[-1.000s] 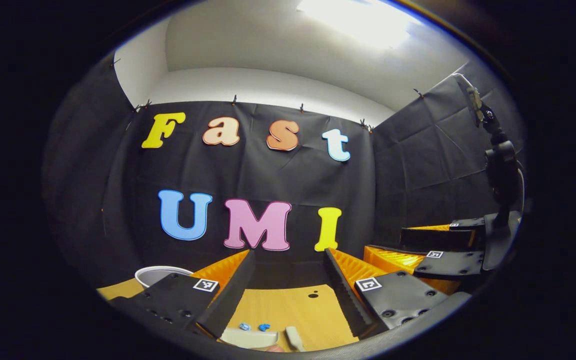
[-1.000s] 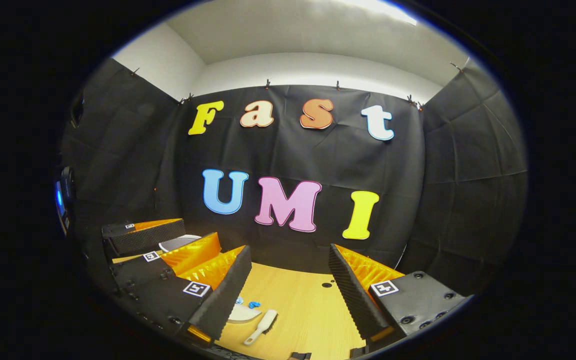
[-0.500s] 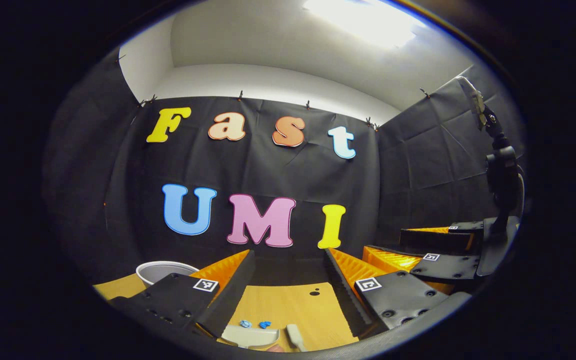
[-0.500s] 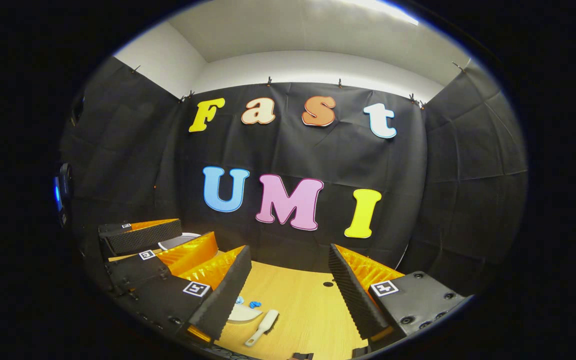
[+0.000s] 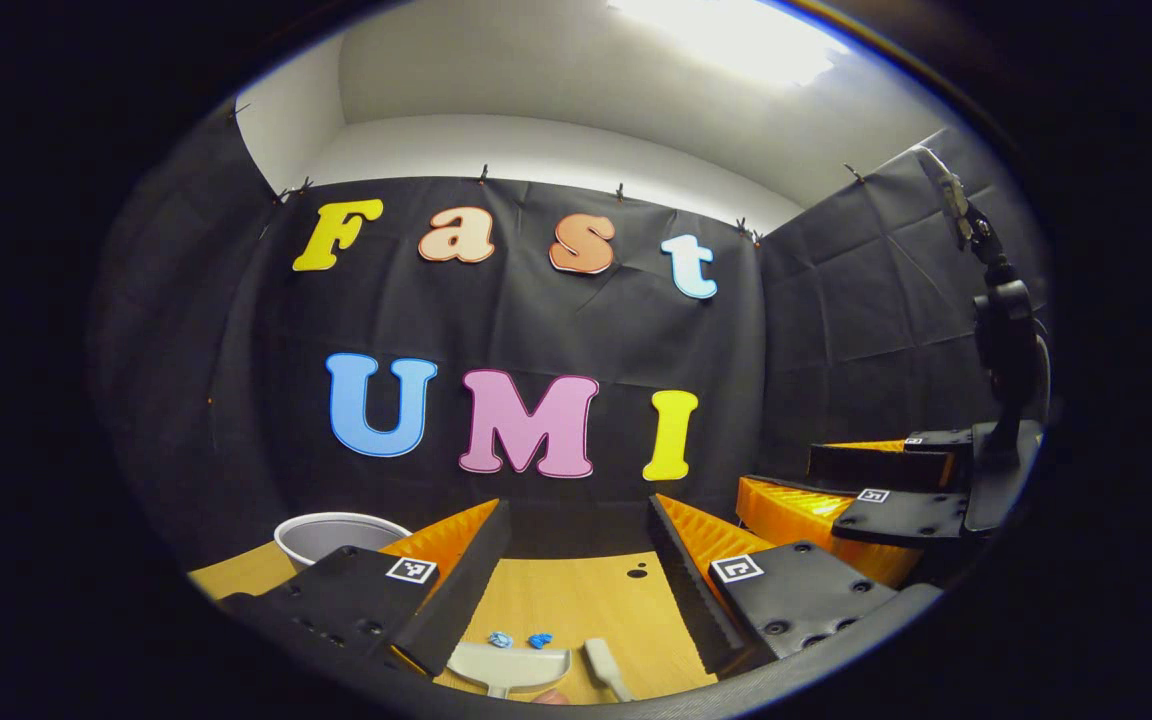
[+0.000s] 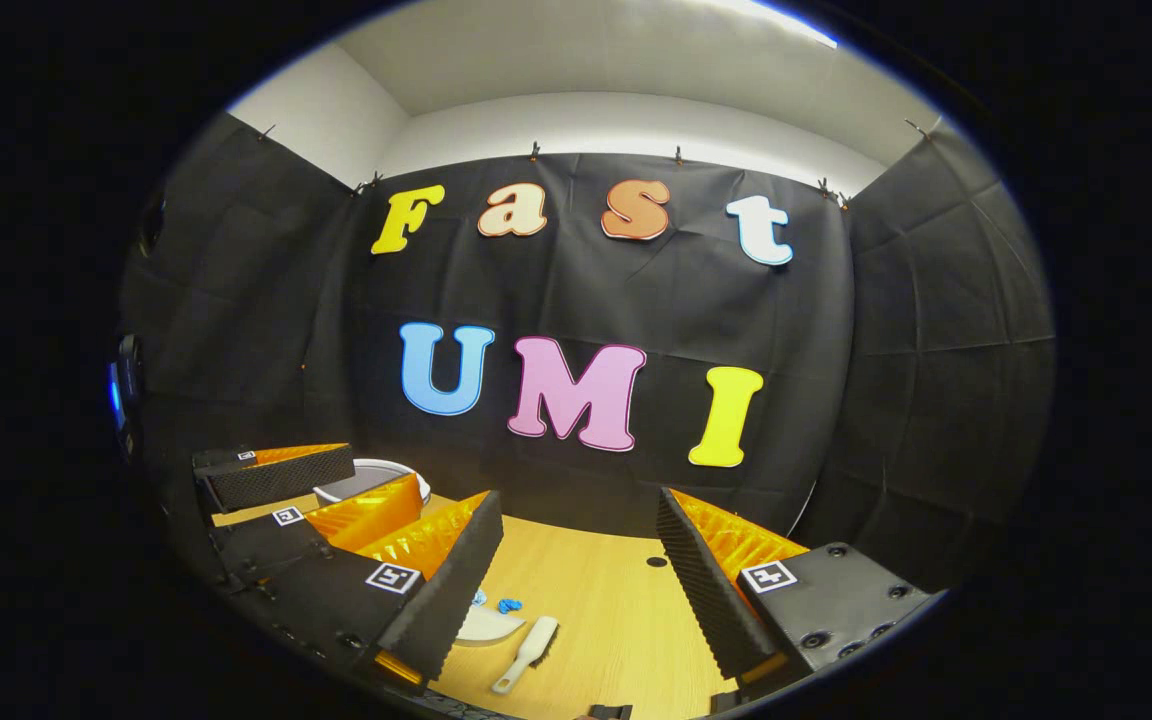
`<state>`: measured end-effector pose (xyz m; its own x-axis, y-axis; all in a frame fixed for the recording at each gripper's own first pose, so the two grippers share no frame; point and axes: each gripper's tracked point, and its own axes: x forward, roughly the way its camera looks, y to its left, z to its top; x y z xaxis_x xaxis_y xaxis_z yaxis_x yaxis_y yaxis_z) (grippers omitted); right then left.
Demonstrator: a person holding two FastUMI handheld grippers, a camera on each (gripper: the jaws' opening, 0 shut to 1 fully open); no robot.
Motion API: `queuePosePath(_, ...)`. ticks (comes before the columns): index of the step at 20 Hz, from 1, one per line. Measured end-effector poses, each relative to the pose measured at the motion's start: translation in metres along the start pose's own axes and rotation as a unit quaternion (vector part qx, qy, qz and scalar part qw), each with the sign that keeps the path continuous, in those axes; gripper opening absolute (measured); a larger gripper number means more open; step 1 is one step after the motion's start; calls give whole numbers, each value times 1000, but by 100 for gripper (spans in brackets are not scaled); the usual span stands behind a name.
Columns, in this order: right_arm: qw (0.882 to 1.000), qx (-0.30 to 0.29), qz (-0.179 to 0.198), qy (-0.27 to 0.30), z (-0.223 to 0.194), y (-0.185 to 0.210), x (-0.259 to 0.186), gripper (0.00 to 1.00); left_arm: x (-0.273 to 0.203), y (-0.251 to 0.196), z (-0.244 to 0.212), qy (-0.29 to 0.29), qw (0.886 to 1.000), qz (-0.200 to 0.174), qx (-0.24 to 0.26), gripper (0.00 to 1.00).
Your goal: Pick up the small broom and dustpan from the desktop, sweep the trash into the dustpan with the broom, and then empty the trash into the garbage bin.
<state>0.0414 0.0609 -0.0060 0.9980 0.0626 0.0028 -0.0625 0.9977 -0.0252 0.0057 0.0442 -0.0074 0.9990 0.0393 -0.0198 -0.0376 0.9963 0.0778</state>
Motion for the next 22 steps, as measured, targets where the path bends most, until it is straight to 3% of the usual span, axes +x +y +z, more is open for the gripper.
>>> queuePosePath(5, 1000, 2, 12, 23, -17, 14, 19, 100, 7, 14, -15, 18, 1000, 7, -4, 82)
queuePosePath(9, 996, 31, 44, 78, -55, 39, 40, 100, 8, 32, -39, 55, 998, 20, -17, 82)
queuePosePath(13, 988, 59, 35, 138, -98, 47, 56, 100, 9, 39, -67, 94, 995, 17, -27, 82)
queuePosePath(16, 977, 78, 27, 198, -145, 53, 70, 100, 9, 45, -107, 159, 985, 21, -61, 82)
queuePosePath(19, 953, 92, 32, 288, -211, 63, 71, 100, 10, 59, -153, 236, 967, 47, -80, 82)
queuePosePath(22, 909, 120, 49, 397, -281, 75, 64, 99, 13, 67, -196, 323, 941, 59, -87, 82)
